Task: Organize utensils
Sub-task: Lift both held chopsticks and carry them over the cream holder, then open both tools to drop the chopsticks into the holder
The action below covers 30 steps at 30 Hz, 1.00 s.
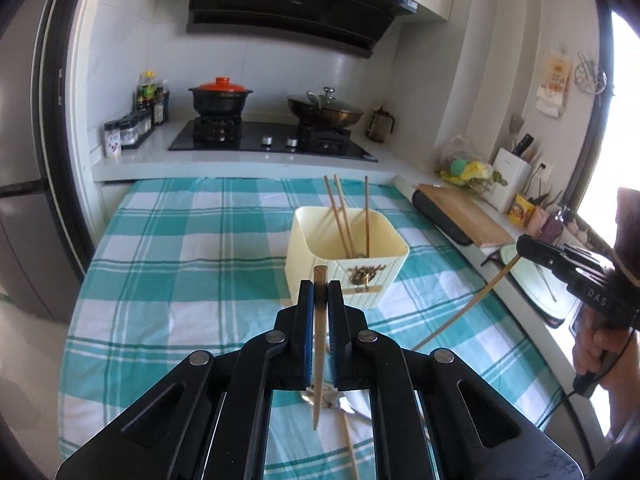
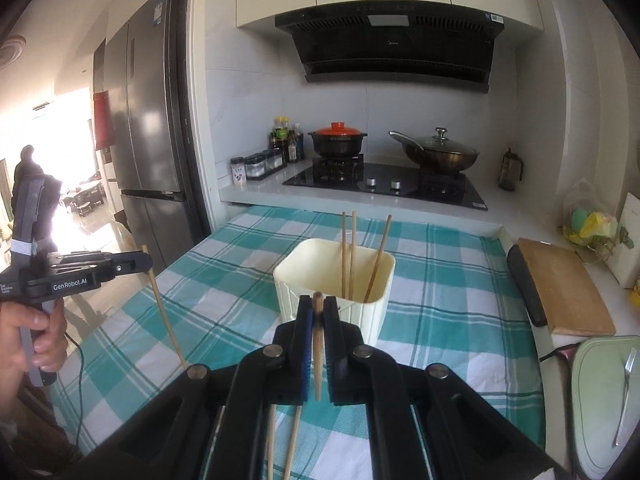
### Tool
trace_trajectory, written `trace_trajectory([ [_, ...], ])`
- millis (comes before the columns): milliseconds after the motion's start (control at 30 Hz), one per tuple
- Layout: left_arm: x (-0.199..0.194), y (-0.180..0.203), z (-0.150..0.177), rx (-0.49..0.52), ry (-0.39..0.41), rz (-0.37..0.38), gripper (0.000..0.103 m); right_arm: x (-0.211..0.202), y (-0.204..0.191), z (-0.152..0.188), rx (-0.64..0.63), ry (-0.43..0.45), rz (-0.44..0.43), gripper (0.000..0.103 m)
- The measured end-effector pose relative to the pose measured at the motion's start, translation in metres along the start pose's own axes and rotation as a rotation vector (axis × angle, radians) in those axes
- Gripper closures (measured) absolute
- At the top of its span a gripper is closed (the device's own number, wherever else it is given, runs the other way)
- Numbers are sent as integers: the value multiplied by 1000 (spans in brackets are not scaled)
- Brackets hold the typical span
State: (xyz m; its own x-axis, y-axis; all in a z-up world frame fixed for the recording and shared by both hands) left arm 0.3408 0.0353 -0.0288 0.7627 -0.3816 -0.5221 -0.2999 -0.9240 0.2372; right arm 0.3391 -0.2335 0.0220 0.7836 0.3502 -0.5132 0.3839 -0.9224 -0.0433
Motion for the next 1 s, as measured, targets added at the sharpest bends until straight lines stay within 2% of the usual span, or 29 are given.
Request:
trace_trajectory([
  [133,-2,2,-14,-10,23,20,99,0,2,-10,11,11,-3,98],
  [233,-4,6,-37,-5,54,34,99,-3,5,-23,8,23,-2,98],
  [367,-6,15,-80,18,120,53,99,-6,11,-58,-3,67,10,98],
  [433,-2,19,-103,30,153,55,99,-6,14,-90,-8,118,17,98],
  [467,1,22,-114,33,166,56,99,-6,14,-90,-8,118,17,98],
  [500,6,24,-124,36,175,57,99,-4,15,-111,-17,150,18,98],
  [633,34,26,-152,37,204,42,99,5,12,-133,-43,182,23,98],
  [800,88,24,-156,22,149,26,99,48,12,-140,-95,139,43,98],
  [833,101,22,-153,19,123,22,99,61,15,-137,-90,112,38,98],
  [867,114,21,-148,16,93,18,99,90,23,-128,-73,37,20,98],
  [900,126,20,-144,13,59,16,99,90,23,-128,-73,37,20,98],
  [1000,163,15,-127,-5,-33,11,99,135,36,-111,-18,-88,-9,98],
])
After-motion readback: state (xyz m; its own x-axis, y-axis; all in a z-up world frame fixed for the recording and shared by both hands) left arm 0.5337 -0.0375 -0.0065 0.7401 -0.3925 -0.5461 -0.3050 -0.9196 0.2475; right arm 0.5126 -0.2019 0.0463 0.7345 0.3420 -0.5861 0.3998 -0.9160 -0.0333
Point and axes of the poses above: each gripper's, at about its wrist camera, not at the fingertips, and x roughly the way its jaws point, y to its right, z to its underside, the point moved 5 cm from there along x, roughly the way its jaws point, and after that the axes turned 2 degrees about z, right-handed, at the moved point
